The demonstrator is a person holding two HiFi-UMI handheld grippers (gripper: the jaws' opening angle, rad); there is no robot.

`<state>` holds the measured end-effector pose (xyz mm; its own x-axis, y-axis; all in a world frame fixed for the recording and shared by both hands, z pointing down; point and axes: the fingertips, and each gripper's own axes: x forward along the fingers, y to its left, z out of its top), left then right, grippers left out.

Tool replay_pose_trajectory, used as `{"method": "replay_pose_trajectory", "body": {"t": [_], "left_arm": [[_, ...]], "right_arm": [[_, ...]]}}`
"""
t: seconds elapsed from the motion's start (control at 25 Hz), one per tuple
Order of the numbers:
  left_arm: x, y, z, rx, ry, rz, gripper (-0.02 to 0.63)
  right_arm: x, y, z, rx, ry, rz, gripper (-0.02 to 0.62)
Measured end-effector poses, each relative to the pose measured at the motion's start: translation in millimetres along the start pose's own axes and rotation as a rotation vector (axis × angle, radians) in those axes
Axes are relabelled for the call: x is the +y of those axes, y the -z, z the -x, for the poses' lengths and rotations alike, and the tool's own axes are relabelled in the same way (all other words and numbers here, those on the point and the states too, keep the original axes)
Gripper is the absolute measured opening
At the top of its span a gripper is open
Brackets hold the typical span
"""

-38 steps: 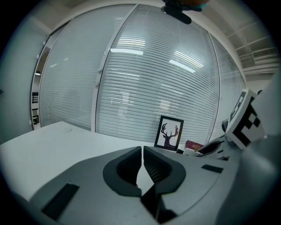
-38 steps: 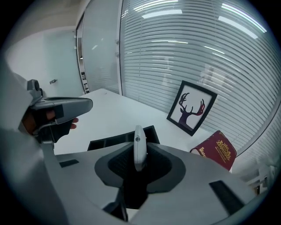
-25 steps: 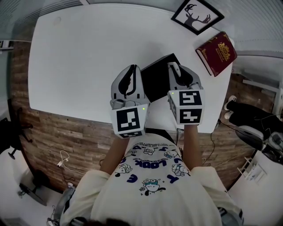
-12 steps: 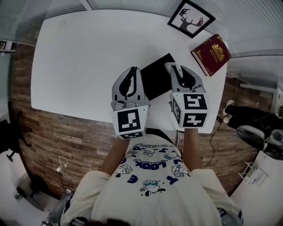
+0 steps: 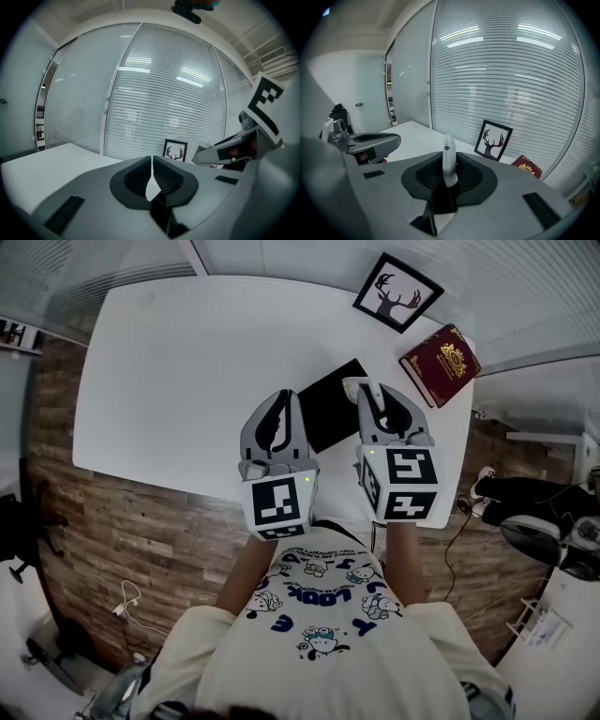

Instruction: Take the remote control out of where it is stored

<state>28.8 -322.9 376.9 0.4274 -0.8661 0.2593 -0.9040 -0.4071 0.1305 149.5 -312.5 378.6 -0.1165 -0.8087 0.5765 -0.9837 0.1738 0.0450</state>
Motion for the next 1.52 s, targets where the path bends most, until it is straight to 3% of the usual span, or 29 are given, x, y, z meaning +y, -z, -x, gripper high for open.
{"method": "replay_pose_trajectory", "body": {"t": [0.52,1.08,1.52], "left_arm": [[5,-22,32,-0.058,-0.028,-0.015,0.028],[9,-27,50,-0.074,-0.059,-0.027,0.028],[5,-25,58,-0.074,-0.054,-0.025,0.028]], "right_arm": [[39,-18,26,-0.084,-0.060,0.017,0.081],[64,-16,32,-0.096,-0.117,0.041,0.081],[67,-12,38,-0.097,-0.114,0.036,0.081]]}}
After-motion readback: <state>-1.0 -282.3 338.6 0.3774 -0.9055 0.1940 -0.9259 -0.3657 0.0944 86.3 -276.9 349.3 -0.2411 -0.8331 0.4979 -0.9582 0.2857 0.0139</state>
